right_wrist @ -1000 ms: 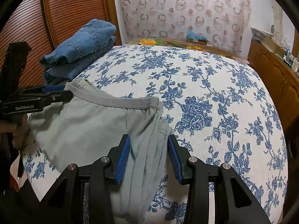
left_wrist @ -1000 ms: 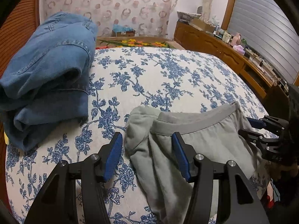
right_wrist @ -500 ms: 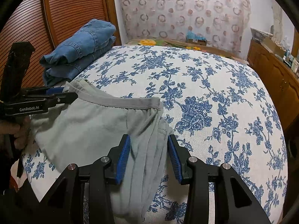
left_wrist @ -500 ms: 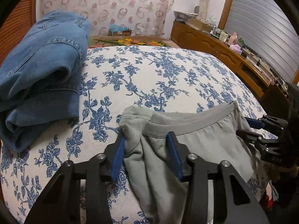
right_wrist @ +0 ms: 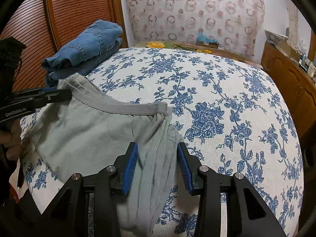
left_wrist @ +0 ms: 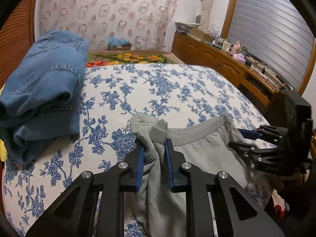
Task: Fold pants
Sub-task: 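Close both tools on the folded bundle edge, then lift the held edge with both tools to fold it over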
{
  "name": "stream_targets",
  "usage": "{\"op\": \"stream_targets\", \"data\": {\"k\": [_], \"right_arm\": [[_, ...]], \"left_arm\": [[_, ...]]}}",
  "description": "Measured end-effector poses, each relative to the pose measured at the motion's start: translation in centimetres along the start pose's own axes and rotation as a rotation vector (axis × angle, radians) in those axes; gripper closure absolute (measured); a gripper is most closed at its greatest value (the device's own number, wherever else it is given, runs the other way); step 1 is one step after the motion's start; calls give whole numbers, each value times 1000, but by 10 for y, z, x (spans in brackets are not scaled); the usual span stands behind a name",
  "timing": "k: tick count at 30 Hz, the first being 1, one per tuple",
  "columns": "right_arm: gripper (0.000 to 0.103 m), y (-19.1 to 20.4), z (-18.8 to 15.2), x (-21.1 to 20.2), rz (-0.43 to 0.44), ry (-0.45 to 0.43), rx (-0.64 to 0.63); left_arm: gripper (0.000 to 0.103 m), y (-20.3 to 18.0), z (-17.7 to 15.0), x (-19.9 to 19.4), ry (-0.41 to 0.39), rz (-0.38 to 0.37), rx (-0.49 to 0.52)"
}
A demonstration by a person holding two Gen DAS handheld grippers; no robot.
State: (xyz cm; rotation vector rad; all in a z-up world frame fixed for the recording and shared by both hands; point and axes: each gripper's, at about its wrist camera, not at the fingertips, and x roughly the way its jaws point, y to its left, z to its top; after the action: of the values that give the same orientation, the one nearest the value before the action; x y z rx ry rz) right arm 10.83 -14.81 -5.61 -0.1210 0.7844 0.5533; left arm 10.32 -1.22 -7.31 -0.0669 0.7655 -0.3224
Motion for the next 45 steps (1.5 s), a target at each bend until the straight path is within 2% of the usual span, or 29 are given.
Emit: {"op": "stream_targets", "data": {"k": [6, 12, 14, 17, 26, 34, 45], "right_arm": [[60, -1, 0, 0, 8, -4, 10], [78, -4, -2, -2, 32, -11, 38], [88, -3, -3, -2, 49, -9, 32], [92, -1, -3, -4, 55, -22, 25], [93, 0, -4, -28, 77, -104, 41], [93, 2, 0, -69, 66, -232, 35], [93, 12, 9, -105, 61, -309, -16]], "left_arm": [[84, -12, 2, -12, -29, -14, 23], [84, -18, 3, -19, -48, -28, 29], [84, -19, 3, -21, -55, -32, 29], [86, -21, 4, -25, -67, -33, 34], [88, -29, 7, -46, -121, -37, 54], [88, -35, 16, -67, -185, -53, 63], [88, -39, 29, -96, -263, -46, 77]]}}
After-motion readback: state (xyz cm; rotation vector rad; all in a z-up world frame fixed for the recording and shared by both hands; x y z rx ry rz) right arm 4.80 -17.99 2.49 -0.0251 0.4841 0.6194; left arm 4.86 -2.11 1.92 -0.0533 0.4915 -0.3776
